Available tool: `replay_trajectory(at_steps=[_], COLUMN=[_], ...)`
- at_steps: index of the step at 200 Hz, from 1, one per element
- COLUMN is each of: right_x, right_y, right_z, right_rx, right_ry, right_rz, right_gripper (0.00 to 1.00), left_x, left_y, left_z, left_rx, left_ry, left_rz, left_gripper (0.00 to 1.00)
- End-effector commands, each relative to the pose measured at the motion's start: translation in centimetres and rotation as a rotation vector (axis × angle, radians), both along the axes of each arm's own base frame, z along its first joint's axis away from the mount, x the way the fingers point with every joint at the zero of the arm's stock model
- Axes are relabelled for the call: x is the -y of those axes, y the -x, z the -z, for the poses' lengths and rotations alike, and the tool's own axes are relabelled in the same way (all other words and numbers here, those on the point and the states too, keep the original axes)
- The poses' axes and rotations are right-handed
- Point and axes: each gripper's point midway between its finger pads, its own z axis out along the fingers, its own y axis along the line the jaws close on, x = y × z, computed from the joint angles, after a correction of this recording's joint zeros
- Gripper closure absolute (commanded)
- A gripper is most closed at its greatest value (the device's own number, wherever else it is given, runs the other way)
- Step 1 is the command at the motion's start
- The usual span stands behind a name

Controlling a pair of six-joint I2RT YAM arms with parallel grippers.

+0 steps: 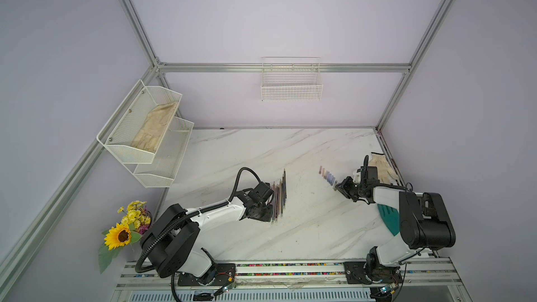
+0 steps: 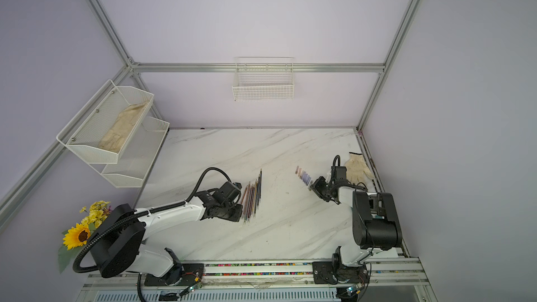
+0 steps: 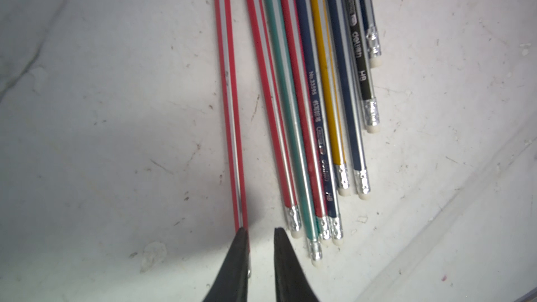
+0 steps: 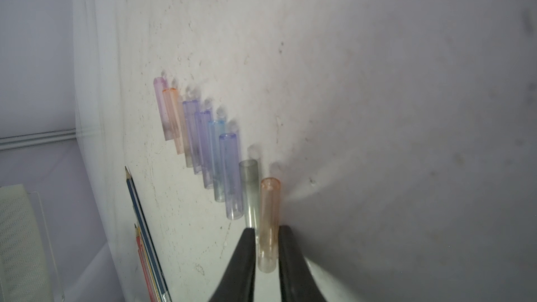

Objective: Remove the protective cover of the pencils
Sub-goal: Place the protective sleeve at the center of the board, then reset both arms

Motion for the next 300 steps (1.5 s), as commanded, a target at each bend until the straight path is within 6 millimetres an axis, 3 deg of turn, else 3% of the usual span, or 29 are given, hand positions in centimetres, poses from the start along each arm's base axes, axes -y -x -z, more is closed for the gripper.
replay_trajectory(at_steps=[1,32,59,87,94,106,112,121,130,138,146,149,151,169,191,217,248,278,300], right_x=[0.2,0.3,1.3,2.7,3.1,3.7,4.1,4.8,5.6,6.3,7.0,7.2,7.3,8.0,9.5,10.6,11.0,11.2,11.5], right_y=[2.0,1.8,1.5,0.9,0.7,0.4,0.2,0.1,0.1,0.2,0.3,0.4,0.4,0.8,2.5,3.9,2.8,1.1,0.6], right_z=[1.8,0.9,-0.8,-3.9,-5.7,-8.5,-10.1,-12.8,-15.6,-17.9,-20.0,-20.5,-21.0,-23.5,-26.2,-25.6,-23.1,-19.7,-18.6], right_rx=[-0.082,-0.048,-0.004,0.086,0.141,0.225,0.270,0.345,0.429,0.501,0.568,0.585,0.603,0.741,0.960,1.055,1.056,1.009,1.025], right_ry=[0.009,0.021,0.085,0.186,0.214,0.265,0.296,0.347,0.401,0.446,0.481,0.489,0.491,0.506,0.597,0.737,0.733,0.731,0.766], right_rz=[0.004,-0.002,0.009,0.033,0.040,0.051,0.060,0.083,0.115,0.148,0.188,0.203,0.212,0.291,0.408,0.451,0.479,0.470,0.492], right_gripper=[0.80,0.80,0.80,0.78,0.78,0.76,0.75,0.69,0.62,0.49,0.29,0.09,0.04,0.03,0.03,0.03,0.03,0.03,0.03], left_x=[1.3,-0.3,-0.8,-1.0,-1.2,-1.2,-1.2,-1.4,-2.1,-2.9,-3.8,-4.3,-4.7,-7.8,-9.0,-9.4,-8.3,-9.2,-9.9], left_y=[-1.3,-1.6,-2.3,-3.2,-3.5,-3.8,-4.0,-4.4,-4.9,-5.4,-5.9,-6.1,-6.3,-7.8,-9.1,-9.7,-10.3,-10.5,-10.2], left_z=[-2.3,-2.0,-5.1,-9.7,-10.8,-12.8,-13.8,-15.3,-16.6,-17.5,-18.2,-18.5,-18.7,-20.1,-20.8,-20.9,-19.7,-19.0,-18.3], left_rx=[0.052,0.072,0.176,0.347,0.389,0.465,0.503,0.563,0.620,0.667,0.717,0.740,0.754,0.885,1.050,1.104,1.142,1.211,1.236], left_ry=[0.070,-0.003,0.051,0.163,0.190,0.237,0.255,0.278,0.283,0.273,0.250,0.233,0.217,0.071,-0.061,-0.127,-0.199,-0.249,-0.255], left_rz=[-0.018,-0.064,-0.102,-0.132,-0.146,-0.149,-0.145,-0.157,-0.190,-0.231,-0.268,-0.288,-0.300,-0.416,-0.415,-0.428,-0.312,-0.338,-0.353], left_gripper=[0.81,0.81,0.77,0.60,0.55,0.42,0.28,0.02,0.00,0.00,0.00,0.00,0.00,0.00,0.00,0.00,0.00,0.00,0.00])
